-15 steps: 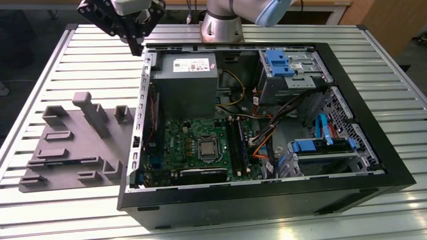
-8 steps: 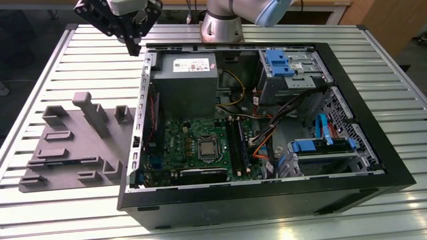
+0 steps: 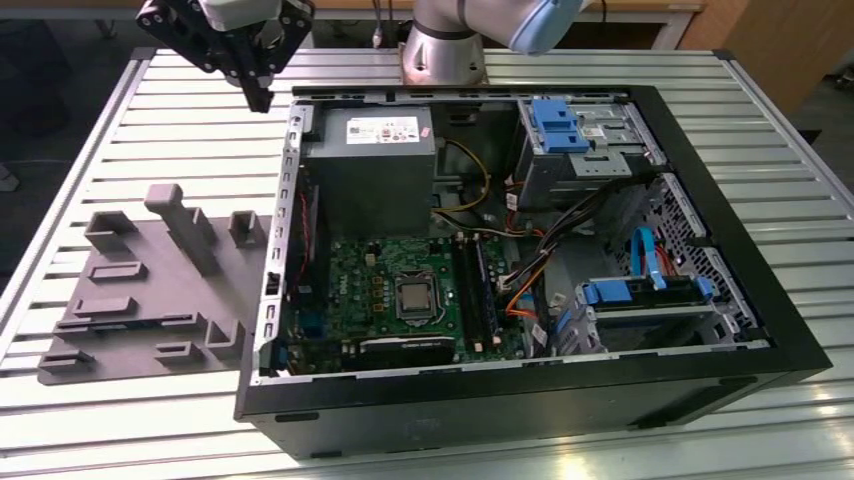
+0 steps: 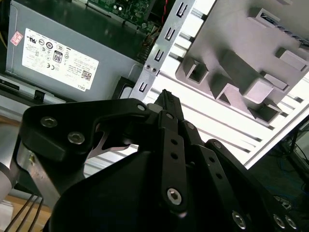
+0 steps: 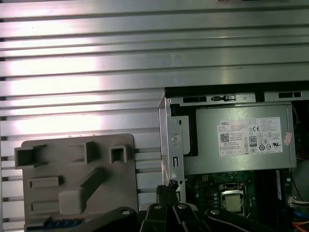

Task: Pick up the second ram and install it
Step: 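Reach for the second ram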

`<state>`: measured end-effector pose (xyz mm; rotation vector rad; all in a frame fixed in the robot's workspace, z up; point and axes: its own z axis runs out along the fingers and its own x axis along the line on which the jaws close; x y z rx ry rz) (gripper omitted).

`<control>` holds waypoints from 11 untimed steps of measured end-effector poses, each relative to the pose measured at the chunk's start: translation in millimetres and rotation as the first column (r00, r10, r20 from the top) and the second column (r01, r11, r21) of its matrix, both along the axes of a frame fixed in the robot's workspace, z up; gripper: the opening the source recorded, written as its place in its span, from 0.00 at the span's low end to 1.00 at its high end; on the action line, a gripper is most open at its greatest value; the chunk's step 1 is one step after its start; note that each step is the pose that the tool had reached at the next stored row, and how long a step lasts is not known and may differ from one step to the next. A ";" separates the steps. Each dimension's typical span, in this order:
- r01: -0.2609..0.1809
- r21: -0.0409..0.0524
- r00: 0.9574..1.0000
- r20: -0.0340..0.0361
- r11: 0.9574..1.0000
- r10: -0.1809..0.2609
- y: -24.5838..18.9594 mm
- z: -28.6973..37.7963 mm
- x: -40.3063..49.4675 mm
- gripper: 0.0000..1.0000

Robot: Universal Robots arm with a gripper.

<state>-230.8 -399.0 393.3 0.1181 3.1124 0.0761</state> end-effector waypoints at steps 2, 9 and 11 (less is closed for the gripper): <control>0.000 0.000 1.000 0.000 1.000 0.000 0.0 0.0 -2.0 0.11; 0.000 0.000 1.000 0.000 1.000 0.000 0.0 0.0 -8.7 0.11; 0.000 0.000 1.000 0.000 1.000 0.000 0.0 0.0 -10.3 0.11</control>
